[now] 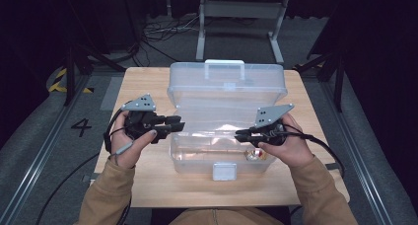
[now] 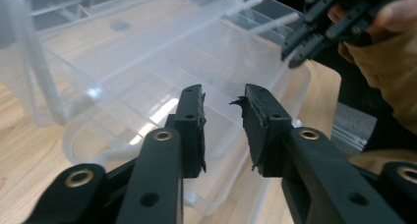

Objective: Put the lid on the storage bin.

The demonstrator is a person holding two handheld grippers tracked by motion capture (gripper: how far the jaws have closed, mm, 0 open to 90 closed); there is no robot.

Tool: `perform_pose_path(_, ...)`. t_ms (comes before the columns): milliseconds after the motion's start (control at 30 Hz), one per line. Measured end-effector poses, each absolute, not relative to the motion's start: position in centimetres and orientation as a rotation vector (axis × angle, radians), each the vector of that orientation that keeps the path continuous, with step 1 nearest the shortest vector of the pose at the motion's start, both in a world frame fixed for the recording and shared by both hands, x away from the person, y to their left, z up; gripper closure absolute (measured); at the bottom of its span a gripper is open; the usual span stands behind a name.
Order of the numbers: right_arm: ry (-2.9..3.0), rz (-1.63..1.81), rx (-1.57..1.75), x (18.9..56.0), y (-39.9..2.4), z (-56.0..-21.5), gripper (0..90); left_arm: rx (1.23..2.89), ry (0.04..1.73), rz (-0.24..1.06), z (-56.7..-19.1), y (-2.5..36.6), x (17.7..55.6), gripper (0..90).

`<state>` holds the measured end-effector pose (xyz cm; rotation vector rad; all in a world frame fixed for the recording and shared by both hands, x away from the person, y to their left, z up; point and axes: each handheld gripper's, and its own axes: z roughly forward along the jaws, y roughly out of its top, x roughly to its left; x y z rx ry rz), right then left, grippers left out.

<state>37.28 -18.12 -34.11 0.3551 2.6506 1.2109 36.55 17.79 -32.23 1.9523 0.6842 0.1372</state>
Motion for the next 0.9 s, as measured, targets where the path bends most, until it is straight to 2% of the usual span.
perform_pose_path(67,2.659,1.204,0.353,37.17,-18.06,-34.17,81.9,1.934,0.697,0.151,-32.25,17.85,36.65,75.3)
perform_pose_path(200,2.681,1.178,0.350,36.90,-17.91,-34.29,82.1,1.879,0.723,0.183,-32.25,18.11,36.81,89.6)
perform_pose_path(667,2.709,1.140,0.341,36.42,-17.85,-34.40,82.2,1.879,0.732,0.187,-32.23,18.12,36.88,90.0)
perform_pose_path(900,2.705,1.166,0.360,36.35,-18.36,-34.23,75.8,1.878,0.731,0.190,-32.23,18.17,36.88,89.8)
